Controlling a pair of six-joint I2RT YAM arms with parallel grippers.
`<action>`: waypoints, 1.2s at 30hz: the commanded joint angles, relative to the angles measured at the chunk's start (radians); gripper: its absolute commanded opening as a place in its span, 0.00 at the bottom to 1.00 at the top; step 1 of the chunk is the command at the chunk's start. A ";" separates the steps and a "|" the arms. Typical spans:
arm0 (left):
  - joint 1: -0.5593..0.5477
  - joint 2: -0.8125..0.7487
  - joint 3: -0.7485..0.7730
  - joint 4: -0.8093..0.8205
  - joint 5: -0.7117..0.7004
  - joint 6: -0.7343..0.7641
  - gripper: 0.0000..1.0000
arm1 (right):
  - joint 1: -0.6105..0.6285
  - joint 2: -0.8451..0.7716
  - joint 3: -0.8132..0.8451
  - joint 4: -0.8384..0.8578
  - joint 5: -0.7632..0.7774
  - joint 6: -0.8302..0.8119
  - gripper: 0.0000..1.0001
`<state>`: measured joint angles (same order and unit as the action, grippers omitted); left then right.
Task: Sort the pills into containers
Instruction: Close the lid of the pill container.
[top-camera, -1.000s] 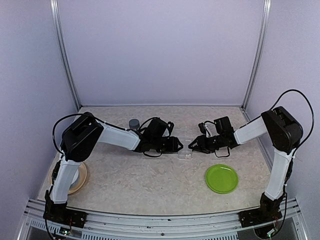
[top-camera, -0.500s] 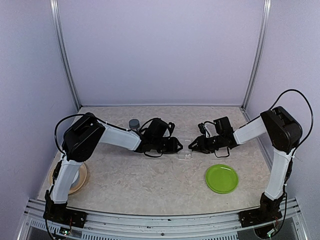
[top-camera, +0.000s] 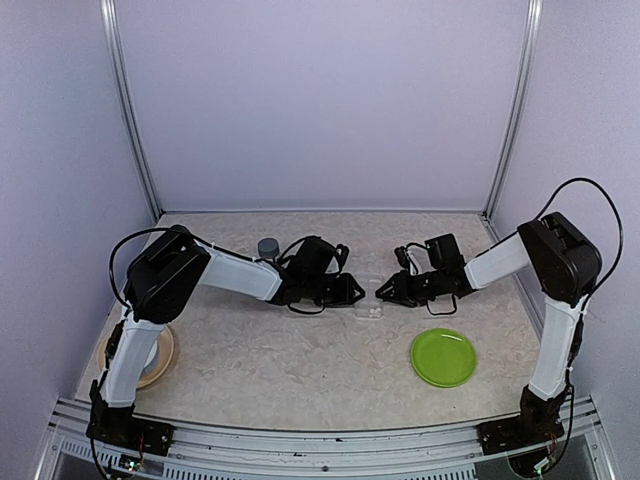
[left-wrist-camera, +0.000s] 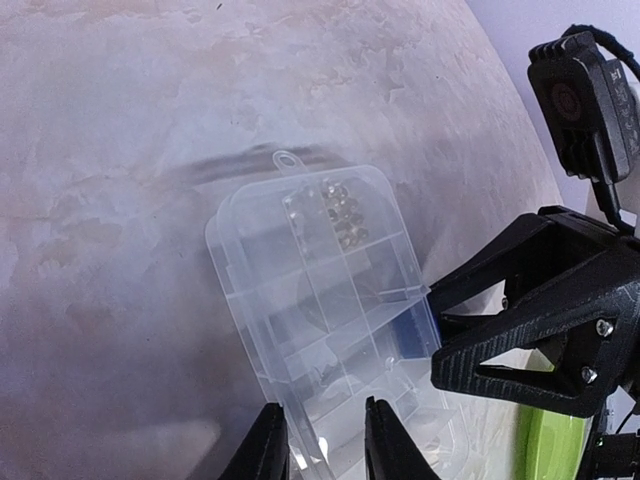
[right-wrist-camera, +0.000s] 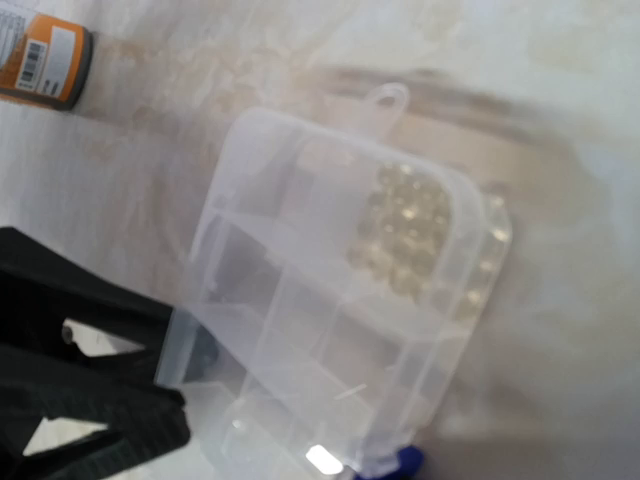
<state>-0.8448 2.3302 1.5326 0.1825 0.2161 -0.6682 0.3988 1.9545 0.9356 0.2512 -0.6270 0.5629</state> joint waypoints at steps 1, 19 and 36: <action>-0.008 0.035 0.011 0.001 0.024 0.009 0.26 | 0.034 0.036 0.014 0.025 -0.030 0.018 0.32; 0.022 -0.099 -0.064 -0.021 -0.069 0.022 0.70 | 0.048 -0.033 -0.063 0.074 -0.051 0.048 0.45; -0.035 -0.330 -0.196 -0.044 -0.198 0.037 0.99 | 0.140 0.000 -0.054 0.197 -0.111 0.116 0.49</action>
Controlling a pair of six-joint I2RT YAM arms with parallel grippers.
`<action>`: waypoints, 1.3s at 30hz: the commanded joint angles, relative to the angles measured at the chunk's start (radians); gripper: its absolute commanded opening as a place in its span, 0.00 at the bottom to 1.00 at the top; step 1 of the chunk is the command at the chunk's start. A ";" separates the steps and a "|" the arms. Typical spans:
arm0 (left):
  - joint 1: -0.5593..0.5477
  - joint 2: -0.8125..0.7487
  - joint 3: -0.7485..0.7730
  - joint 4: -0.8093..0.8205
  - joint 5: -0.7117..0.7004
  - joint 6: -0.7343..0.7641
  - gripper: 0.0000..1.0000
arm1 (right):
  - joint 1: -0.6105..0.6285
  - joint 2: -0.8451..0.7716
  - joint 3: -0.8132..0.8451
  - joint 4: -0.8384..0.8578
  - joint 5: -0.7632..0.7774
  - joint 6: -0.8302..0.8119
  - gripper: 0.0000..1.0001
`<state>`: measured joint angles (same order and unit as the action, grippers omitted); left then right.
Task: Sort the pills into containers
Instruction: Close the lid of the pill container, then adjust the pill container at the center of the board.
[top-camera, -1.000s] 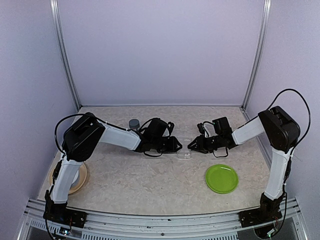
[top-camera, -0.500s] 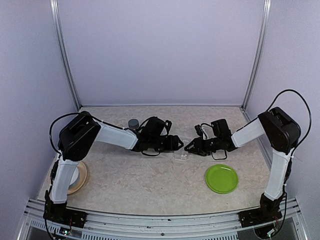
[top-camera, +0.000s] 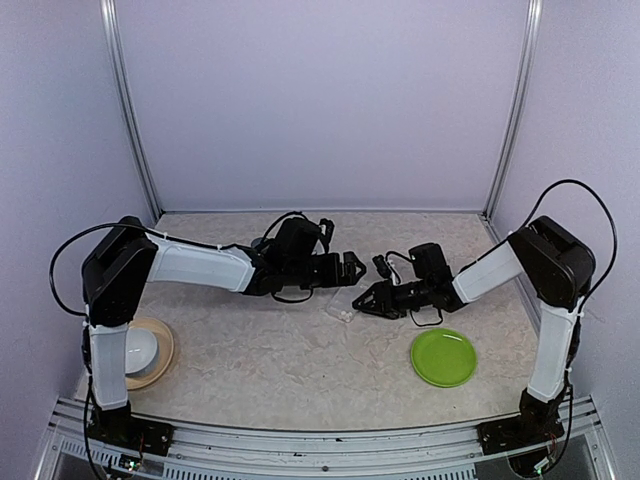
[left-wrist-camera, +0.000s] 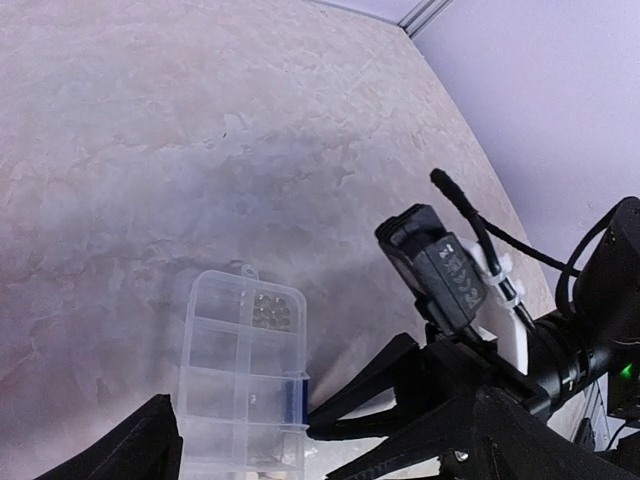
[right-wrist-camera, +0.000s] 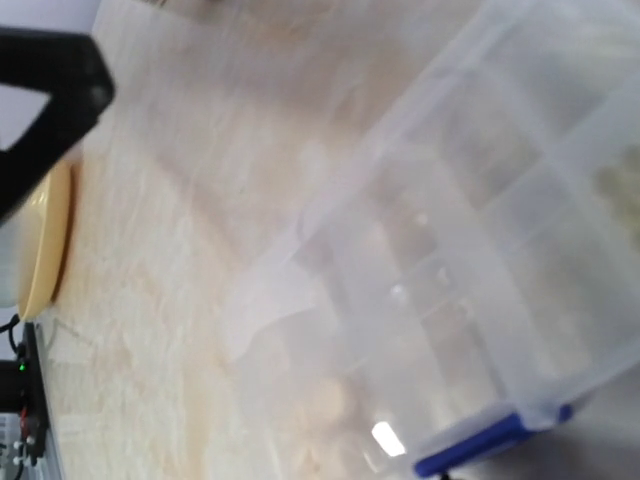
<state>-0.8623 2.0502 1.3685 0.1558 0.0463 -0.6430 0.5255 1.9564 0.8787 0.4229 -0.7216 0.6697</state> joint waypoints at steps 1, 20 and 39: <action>-0.020 -0.061 -0.044 -0.018 -0.031 0.006 0.99 | 0.011 -0.017 0.006 -0.006 -0.003 -0.007 0.49; -0.120 -0.113 -0.187 0.007 -0.010 -0.131 0.99 | -0.179 -0.031 0.199 -0.254 0.064 -0.161 0.64; -0.098 0.029 -0.113 0.022 0.003 -0.142 0.99 | -0.129 0.156 0.330 -0.262 0.008 -0.203 0.63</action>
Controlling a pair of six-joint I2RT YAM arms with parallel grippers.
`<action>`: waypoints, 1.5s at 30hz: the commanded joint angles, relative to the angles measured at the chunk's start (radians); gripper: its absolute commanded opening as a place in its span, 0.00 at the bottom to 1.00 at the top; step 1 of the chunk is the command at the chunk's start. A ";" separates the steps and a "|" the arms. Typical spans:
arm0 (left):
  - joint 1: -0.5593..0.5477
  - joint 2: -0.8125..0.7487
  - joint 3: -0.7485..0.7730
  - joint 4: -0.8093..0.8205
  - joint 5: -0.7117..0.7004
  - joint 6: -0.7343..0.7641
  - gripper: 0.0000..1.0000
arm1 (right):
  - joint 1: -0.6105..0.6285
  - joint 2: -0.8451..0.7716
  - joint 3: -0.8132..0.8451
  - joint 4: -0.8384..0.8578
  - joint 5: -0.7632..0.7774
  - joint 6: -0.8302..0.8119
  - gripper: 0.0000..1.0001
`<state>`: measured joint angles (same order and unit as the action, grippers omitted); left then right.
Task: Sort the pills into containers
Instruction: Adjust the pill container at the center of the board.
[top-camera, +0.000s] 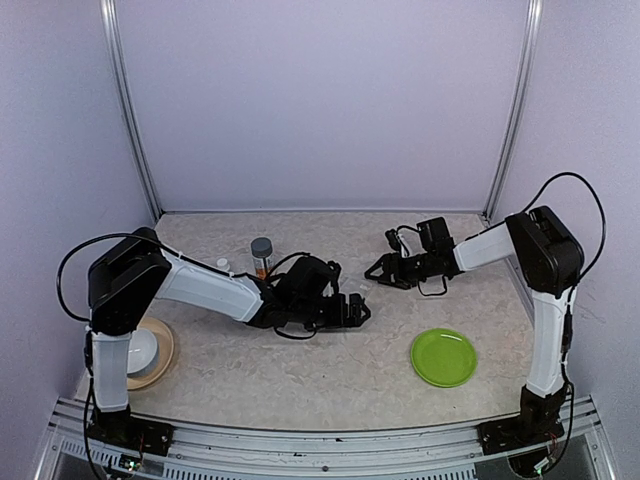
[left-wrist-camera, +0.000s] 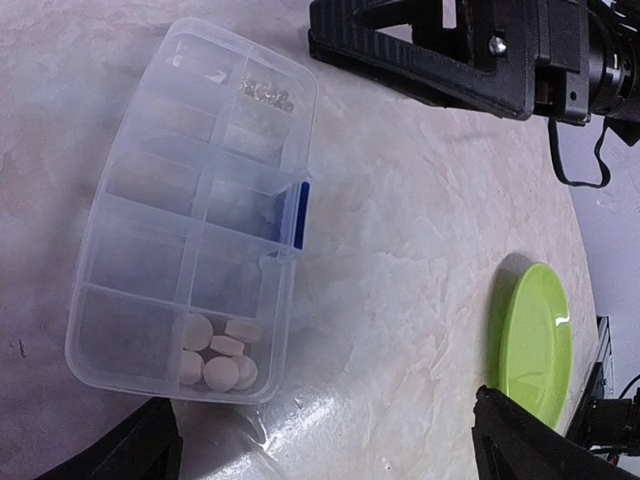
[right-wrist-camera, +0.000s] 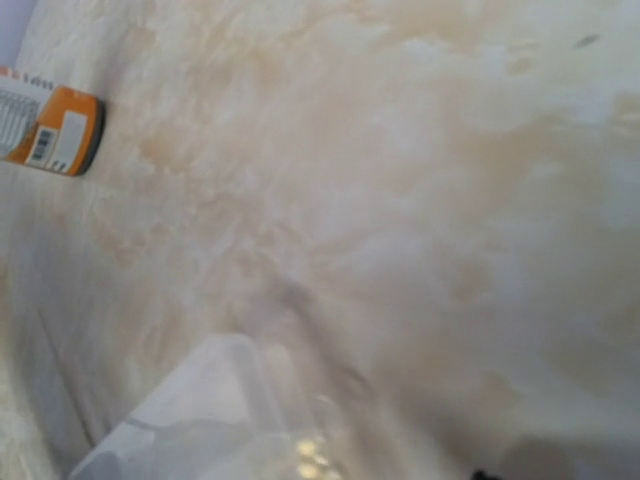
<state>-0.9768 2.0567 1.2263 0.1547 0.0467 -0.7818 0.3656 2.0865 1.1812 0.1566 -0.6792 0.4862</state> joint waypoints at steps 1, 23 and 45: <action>0.022 0.026 0.032 0.022 0.004 -0.002 0.99 | 0.036 0.029 0.025 0.006 -0.037 -0.020 0.63; 0.120 0.064 0.112 -0.032 -0.006 0.065 0.99 | 0.161 -0.081 -0.167 0.089 -0.047 -0.001 0.61; 0.117 -0.052 0.060 -0.052 -0.084 0.077 0.99 | 0.151 -0.153 -0.192 0.003 0.081 -0.020 0.65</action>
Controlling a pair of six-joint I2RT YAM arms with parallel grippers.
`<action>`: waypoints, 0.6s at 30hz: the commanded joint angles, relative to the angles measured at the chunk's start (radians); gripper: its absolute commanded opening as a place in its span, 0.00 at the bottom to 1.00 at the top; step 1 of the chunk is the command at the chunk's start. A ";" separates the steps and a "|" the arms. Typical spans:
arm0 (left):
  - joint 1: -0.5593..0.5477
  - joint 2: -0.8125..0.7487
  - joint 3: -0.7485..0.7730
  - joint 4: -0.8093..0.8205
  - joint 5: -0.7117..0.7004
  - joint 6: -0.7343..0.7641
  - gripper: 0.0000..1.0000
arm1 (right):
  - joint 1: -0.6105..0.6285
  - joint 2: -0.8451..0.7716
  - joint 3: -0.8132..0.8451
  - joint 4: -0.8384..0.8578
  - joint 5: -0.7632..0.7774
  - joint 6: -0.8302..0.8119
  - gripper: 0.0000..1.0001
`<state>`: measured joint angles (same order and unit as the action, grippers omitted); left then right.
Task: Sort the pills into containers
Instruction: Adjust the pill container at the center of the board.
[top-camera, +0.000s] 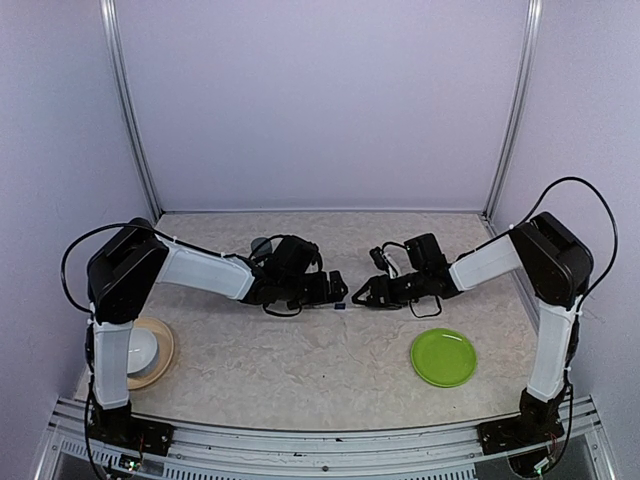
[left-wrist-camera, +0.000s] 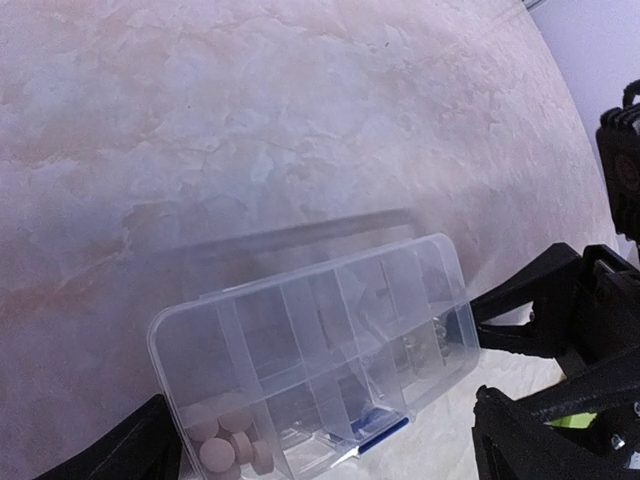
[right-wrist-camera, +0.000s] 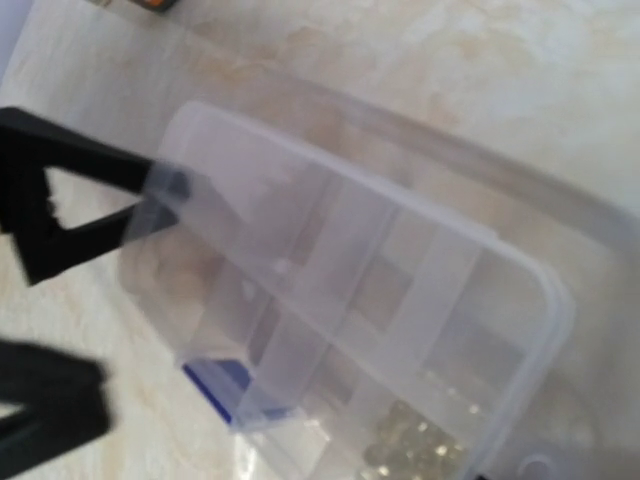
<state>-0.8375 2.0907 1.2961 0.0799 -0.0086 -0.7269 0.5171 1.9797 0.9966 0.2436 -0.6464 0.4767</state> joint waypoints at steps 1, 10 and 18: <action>-0.026 -0.098 -0.006 0.014 -0.048 0.028 0.99 | -0.004 -0.054 -0.007 -0.091 0.053 -0.010 0.65; -0.057 -0.161 0.038 -0.122 -0.293 0.108 0.99 | -0.021 -0.135 -0.013 -0.155 0.109 -0.062 0.69; -0.089 -0.339 -0.025 -0.197 -0.513 0.191 0.99 | -0.024 -0.350 -0.103 -0.207 0.166 -0.142 0.86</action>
<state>-0.9073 1.8793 1.3022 -0.0605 -0.3744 -0.6079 0.4988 1.7622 0.9451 0.0734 -0.5182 0.3996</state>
